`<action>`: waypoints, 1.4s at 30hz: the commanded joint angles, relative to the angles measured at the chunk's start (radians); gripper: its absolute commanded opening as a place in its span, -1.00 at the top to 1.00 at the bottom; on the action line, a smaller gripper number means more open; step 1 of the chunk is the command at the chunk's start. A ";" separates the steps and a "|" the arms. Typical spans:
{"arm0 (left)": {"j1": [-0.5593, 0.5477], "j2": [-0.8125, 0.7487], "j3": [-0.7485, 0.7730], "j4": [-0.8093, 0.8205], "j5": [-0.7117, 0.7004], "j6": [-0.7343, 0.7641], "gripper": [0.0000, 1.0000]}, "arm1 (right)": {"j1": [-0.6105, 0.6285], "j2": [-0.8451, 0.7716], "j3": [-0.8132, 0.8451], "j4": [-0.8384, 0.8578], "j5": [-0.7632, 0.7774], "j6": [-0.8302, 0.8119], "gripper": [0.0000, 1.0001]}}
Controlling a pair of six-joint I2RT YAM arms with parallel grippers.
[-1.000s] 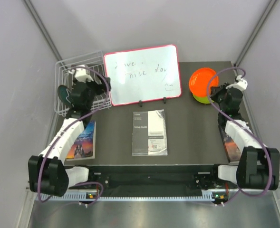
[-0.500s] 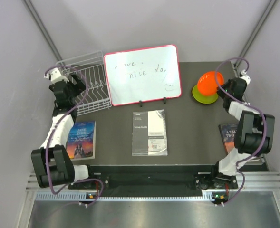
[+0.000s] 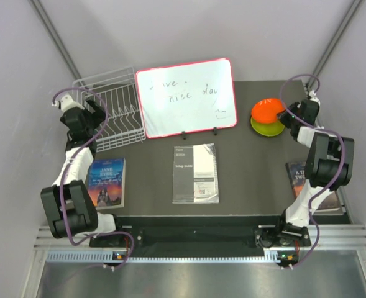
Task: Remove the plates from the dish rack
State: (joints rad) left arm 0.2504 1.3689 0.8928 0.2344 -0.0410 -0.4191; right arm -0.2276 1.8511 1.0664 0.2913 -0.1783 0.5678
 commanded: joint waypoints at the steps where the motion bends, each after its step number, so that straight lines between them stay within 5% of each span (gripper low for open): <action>1: 0.013 0.019 0.011 0.054 0.026 -0.015 -0.98 | -0.006 -0.016 0.021 -0.020 -0.009 -0.016 0.54; 15: 0.021 0.016 -0.023 0.072 0.069 -0.030 -0.97 | 0.010 -0.150 -0.111 -0.047 0.013 -0.032 0.69; 20: 0.023 0.015 -0.029 0.069 0.070 -0.026 -0.97 | 0.013 -0.185 -0.100 -0.101 0.036 -0.051 0.51; 27: 0.032 0.015 -0.025 0.069 0.070 -0.024 -0.97 | 0.014 -0.196 -0.079 -0.138 0.080 -0.072 -0.17; 36: 0.044 0.012 -0.008 0.053 0.050 -0.007 -0.98 | 0.037 -0.292 -0.069 -0.207 0.155 -0.098 -0.33; 42: 0.096 0.048 -0.002 0.078 -0.105 -0.012 -0.98 | 0.141 -0.395 -0.181 -0.124 0.158 -0.095 -0.34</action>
State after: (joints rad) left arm 0.3065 1.3968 0.8696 0.2543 -0.0505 -0.4393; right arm -0.1658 1.5459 0.9535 0.0875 -0.0387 0.4873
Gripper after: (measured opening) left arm 0.987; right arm 0.666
